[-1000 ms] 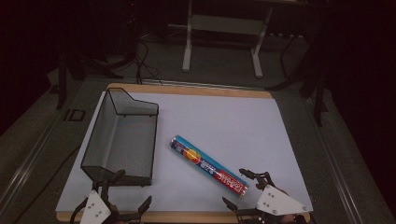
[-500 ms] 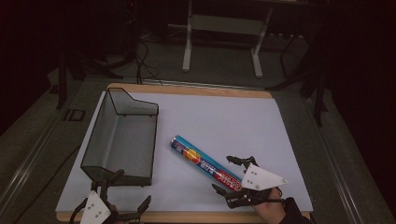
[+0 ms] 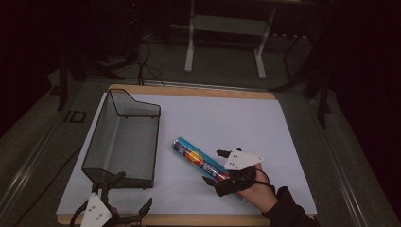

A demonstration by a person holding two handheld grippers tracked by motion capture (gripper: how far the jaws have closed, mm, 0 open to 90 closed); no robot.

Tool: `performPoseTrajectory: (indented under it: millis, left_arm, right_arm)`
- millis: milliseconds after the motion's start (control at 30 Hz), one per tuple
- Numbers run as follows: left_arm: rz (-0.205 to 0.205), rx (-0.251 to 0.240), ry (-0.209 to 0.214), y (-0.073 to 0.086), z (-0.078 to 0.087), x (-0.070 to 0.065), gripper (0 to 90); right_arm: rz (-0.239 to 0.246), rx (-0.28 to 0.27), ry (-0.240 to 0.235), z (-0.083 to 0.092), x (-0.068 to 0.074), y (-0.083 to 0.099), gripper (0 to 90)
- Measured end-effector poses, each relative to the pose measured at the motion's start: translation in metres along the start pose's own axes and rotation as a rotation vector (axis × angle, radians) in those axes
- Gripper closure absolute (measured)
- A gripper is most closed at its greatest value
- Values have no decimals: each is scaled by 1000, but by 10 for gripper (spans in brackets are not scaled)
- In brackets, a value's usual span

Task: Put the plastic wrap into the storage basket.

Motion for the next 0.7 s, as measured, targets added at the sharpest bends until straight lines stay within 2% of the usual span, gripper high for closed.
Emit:
performPoseTrajectory:
  millis: [33, 67, 133, 200, 267, 300, 367, 433, 467, 500, 533, 567, 633, 667, 700]
  left_arm:
    - [0, 0, -1, 0, 0, 0, 16]
    - [1, -3, -2, 0, 0, 0, 16]
    - [3, -4, -4, 0, 1, 1, 17]
    - [2, -2, -3, 0, 0, 1, 17]
    - [2, -2, -2, 0, 0, 1, 17]
    - [0, -1, -1, 0, 0, 0, 16]
    - [0, -1, -2, 0, 0, 0, 16]
    - [-1, -1, -3, 0, 0, 1, 16]
    - [-1, -1, -3, 0, 0, 1, 16]
    - [-2, 0, -4, 0, 0, 1, 16]
    - [-2, 0, -4, 0, 0, 1, 17]
    - [-1, -1, -4, 0, 0, 1, 17]
    - [-2, -2, -5, 0, 0, 1, 16]
    - [-2, -2, -5, 0, 0, 1, 16]
    - [-2, -2, -4, 0, 0, 1, 17]
  right_arm:
    - [-12, 25, -17, -3, -2, 0, 102]
    - [-14, 32, -7, -6, -4, 0, 103]
    - [-29, 55, -29, -10, -8, -1, 107]
    - [-26, 58, -34, -14, -11, -3, 107]
    - [-28, 63, -25, -16, -13, -4, 105]
    - [-42, 78, -38, -20, -15, -4, 95]
    - [-38, 87, -32, -24, -18, -5, 95]
    - [-43, 103, -45, -27, -19, -5, 91]
    - [-42, 113, -31, -30, -21, -4, 91]
    - [-43, 160, -24, -39, -23, -3, 81]
    - [-43, 183, -45, -43, -22, -2, 81]
    - [-32, 204, -35, -46, -23, -1, 82]
    - [-34, 253, -49, -53, -22, 1, 82]
    - [-39, 271, -24, -56, -23, 2, 83]
    - [-46, 288, -42, -59, -23, 3, 83]
Point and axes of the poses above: each handheld gripper's, and its own axes: z roughly backward along the jaws, y roughly out of its underside, x roughly to its left, the point moved 6 cm from there along -z, roughly forward along the jaws, and after that the axes turned 5 degrees about -x, right-handed, at the moved point
